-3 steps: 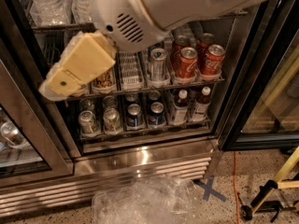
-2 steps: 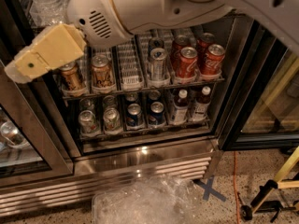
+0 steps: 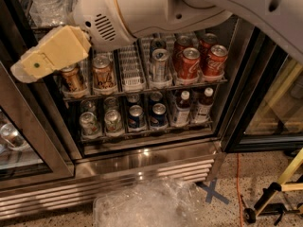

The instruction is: Pick water bottle from top shelf of fridge

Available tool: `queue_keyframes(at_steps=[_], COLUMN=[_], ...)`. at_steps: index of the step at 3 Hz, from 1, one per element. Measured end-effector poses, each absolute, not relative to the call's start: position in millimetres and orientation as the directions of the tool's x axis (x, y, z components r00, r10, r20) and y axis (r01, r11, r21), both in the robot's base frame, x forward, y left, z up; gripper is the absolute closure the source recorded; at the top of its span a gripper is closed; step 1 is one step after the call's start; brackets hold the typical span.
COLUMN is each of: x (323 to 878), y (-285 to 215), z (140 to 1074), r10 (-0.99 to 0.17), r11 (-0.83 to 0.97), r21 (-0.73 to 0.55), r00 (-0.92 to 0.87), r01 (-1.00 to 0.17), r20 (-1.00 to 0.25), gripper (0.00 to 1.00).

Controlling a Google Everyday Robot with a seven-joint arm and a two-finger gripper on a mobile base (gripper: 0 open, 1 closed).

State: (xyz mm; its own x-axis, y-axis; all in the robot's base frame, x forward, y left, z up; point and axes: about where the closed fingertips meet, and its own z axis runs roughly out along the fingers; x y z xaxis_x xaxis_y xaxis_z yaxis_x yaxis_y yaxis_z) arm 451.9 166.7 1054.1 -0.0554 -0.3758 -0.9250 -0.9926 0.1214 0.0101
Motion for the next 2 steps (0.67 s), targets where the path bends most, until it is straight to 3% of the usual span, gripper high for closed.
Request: queue_keyframes(at_steps=[2], x=[456.1], y=[264.0], z=[1039.4], r10=[-0.275], r11=[0.062], r21=[0.04], r00=[-0.056], r01=[-0.997], r20=[-0.96], gripper=[0.0])
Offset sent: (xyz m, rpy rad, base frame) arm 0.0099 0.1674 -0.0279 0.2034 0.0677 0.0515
